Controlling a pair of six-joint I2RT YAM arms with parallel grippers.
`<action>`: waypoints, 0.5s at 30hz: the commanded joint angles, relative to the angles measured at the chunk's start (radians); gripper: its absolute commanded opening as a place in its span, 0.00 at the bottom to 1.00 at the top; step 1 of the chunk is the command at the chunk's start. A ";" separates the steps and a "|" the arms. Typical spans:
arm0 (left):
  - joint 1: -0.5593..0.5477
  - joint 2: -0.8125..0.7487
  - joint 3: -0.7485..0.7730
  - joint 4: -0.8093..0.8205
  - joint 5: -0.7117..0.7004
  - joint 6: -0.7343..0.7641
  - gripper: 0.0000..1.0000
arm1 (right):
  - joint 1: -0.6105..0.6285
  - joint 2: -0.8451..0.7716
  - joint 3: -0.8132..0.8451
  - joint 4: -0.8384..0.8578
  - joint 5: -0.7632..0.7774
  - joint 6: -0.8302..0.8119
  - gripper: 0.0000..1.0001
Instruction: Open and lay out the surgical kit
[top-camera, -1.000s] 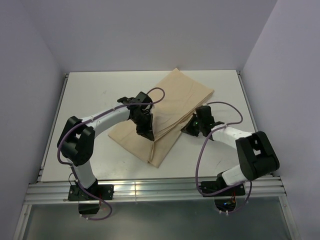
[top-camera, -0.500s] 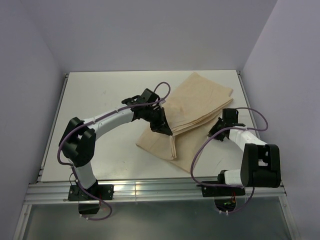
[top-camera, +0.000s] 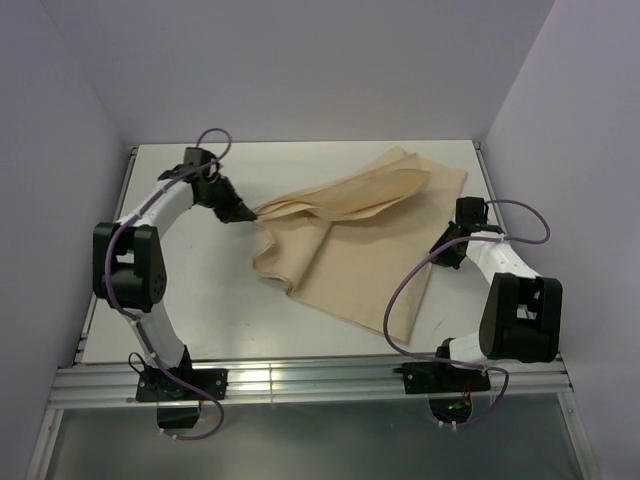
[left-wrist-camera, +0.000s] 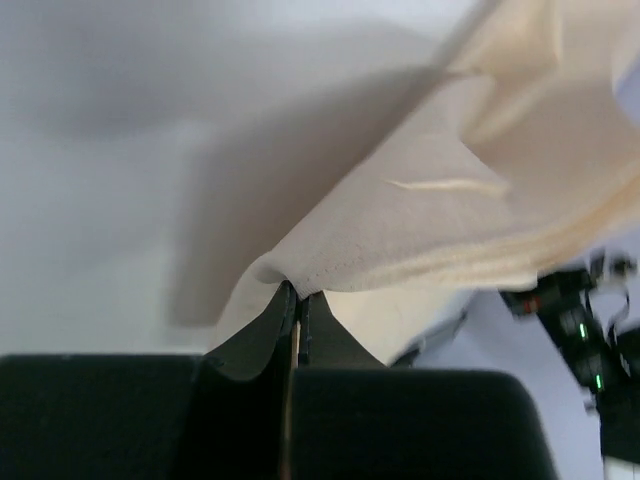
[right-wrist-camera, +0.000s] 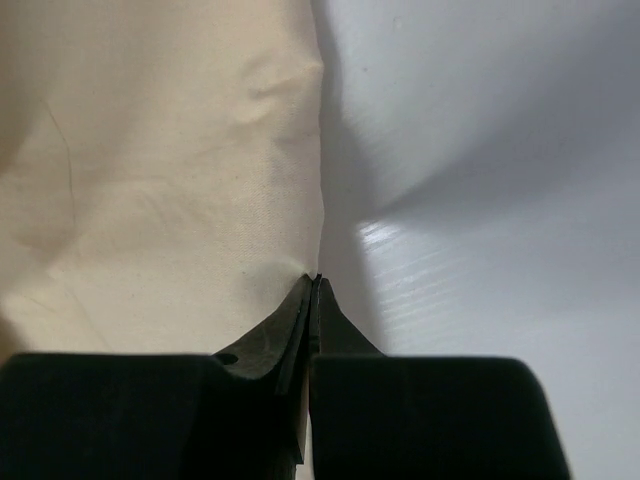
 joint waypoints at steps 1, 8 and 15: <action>0.123 -0.074 -0.079 -0.054 -0.103 0.095 0.00 | -0.026 0.016 0.065 -0.067 0.092 -0.030 0.00; 0.274 -0.152 -0.291 -0.071 -0.272 0.149 0.00 | -0.045 0.057 0.112 -0.107 0.148 -0.070 0.00; 0.396 -0.229 -0.397 -0.106 -0.358 0.106 0.00 | -0.075 0.106 0.209 -0.142 0.181 -0.099 0.00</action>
